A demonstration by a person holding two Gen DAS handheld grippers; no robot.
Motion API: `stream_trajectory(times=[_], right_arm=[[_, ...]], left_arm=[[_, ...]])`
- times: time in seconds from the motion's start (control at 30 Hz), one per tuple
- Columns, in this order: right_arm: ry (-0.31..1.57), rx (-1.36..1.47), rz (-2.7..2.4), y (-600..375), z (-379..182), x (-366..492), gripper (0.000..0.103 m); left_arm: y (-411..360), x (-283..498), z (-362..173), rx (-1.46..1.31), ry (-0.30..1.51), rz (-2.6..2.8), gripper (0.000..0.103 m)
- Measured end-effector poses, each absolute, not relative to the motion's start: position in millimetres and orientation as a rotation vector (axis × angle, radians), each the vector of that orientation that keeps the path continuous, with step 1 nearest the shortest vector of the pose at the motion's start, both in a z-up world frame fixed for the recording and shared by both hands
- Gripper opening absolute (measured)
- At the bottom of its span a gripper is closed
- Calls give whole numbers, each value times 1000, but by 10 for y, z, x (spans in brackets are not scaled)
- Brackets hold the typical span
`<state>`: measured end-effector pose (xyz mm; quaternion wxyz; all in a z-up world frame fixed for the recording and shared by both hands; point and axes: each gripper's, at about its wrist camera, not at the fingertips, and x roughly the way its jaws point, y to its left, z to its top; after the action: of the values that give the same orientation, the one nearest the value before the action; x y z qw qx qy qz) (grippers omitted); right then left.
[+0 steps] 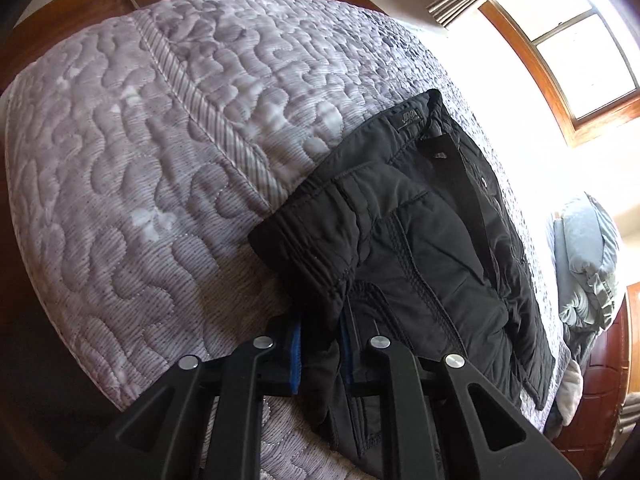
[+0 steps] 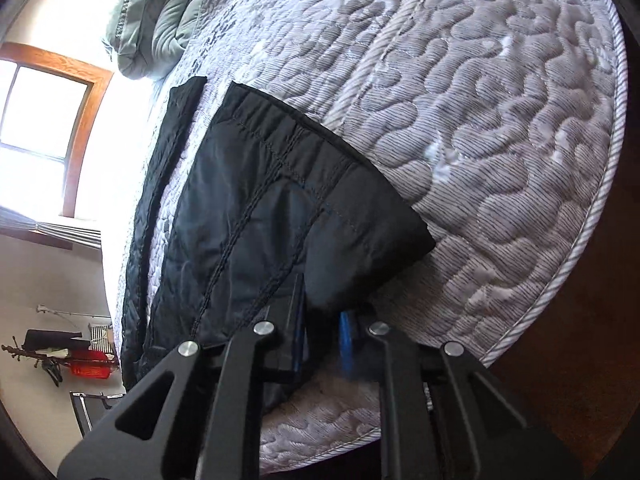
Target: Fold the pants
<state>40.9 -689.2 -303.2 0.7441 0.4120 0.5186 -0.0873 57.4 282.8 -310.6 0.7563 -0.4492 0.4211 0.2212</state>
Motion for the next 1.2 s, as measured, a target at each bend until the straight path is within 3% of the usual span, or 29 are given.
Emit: stream_trajectory(times=[0.07,0.13,0.17,0.2,0.23,0.27,0.37,0.47,0.6,0.73,0.97,1.07,1.17,1.2], right_arm=[[1146,893,-194,-6897,-3001,365,13],[1164,871,-180,-6899,-2964,349,20],[1177,862,-172,-6897,-2957,369,29],[1191,852,-158,-6907,-2924,375,55],[1200,825,-163,-6927,-2855,378,70],[1195,777,-191,-6955,-2761,387,77],[1196,671,-239,-7041,-2469,380,77],[1168,555,-259,-7043,-2132,562,78],[1150,561,-72,-6823,-1934,1121,89],[1208,553,48,-6419,-1993,1887,90],[1265,525,174,-5893,-2191,2982,90],[1291,493,221,-5766,-2303,3368,90],[1329,457,277,-5723,-2412,3870,90],[1333,447,277,-5743,-2437,4038,90]], left_arm=[[2829,548,-3107,-997,911,481,15],[2828,517,-3058,-988,917,477,19],[2796,526,-3003,-954,932,487,25],[2810,498,-2914,-904,943,515,34],[2819,486,-2789,-846,943,536,39],[2847,497,-2642,-789,930,544,56],[3027,676,-2209,-671,877,482,92],[3174,1228,-1871,-568,886,350,99],[3408,2173,-1876,-580,975,146,99],[3583,2975,-2213,-600,1097,106,99],[3838,3621,-2966,-662,1196,118,98],[3837,3768,-3212,-626,1257,107,82],[3821,3777,-3265,-574,1261,91,74],[3820,3758,-3250,-573,1254,82,62]])
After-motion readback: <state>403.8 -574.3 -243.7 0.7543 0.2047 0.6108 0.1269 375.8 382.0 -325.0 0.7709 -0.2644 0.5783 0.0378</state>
